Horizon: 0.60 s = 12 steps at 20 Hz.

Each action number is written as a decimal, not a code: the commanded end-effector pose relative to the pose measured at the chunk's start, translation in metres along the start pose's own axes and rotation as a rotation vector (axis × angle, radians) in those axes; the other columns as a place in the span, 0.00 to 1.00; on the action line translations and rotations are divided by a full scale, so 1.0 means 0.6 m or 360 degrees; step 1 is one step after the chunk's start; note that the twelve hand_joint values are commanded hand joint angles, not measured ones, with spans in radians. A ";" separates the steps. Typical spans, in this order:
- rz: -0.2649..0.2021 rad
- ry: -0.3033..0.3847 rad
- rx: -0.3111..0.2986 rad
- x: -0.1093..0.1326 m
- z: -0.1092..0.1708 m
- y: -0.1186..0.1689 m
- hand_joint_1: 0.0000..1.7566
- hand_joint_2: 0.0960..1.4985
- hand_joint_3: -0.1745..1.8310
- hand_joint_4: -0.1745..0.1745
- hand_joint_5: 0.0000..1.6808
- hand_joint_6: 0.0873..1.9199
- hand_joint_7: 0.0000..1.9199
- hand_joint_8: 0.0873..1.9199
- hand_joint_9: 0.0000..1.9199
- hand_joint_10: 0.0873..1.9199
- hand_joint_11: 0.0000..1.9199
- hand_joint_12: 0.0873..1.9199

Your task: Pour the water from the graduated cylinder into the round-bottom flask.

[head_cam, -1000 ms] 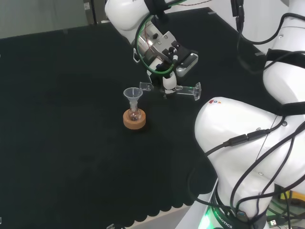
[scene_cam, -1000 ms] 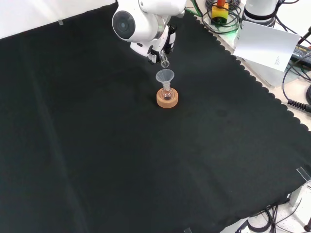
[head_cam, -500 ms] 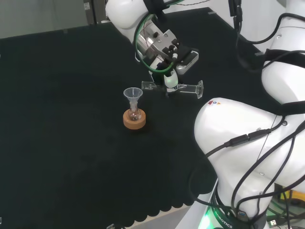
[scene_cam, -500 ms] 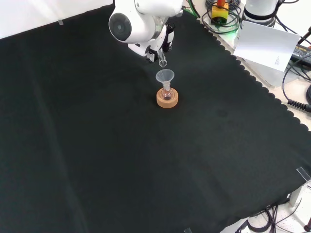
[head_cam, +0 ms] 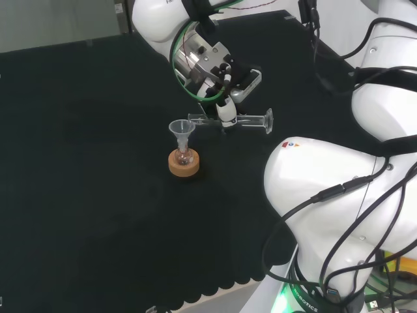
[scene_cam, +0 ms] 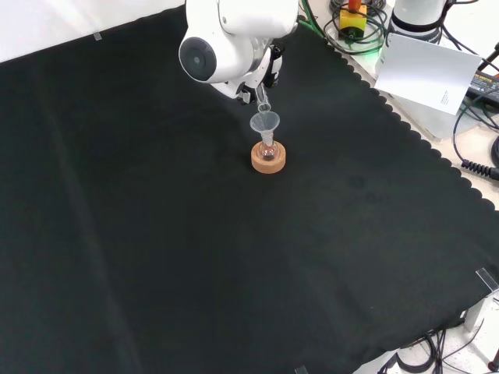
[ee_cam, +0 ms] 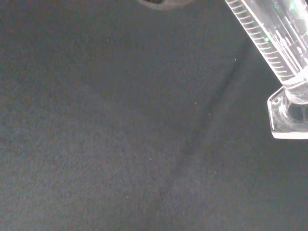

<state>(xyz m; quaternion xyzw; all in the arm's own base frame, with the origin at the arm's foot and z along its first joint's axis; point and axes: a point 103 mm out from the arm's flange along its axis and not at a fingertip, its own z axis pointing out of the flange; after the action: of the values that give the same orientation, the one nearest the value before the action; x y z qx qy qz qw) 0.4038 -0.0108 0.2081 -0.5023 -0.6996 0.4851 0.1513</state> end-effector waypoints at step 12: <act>0.0043 -0.0074 0.0066 0.015 -0.017 -0.006 0.79 0.70 0.09 0.00 0.59 0.48 0.47 0.54 0.60 0.39 0.55 0.43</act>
<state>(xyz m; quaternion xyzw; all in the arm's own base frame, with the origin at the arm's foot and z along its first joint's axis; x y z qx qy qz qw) 0.4045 0.0062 0.2135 -0.4961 -0.6911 0.5065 0.1404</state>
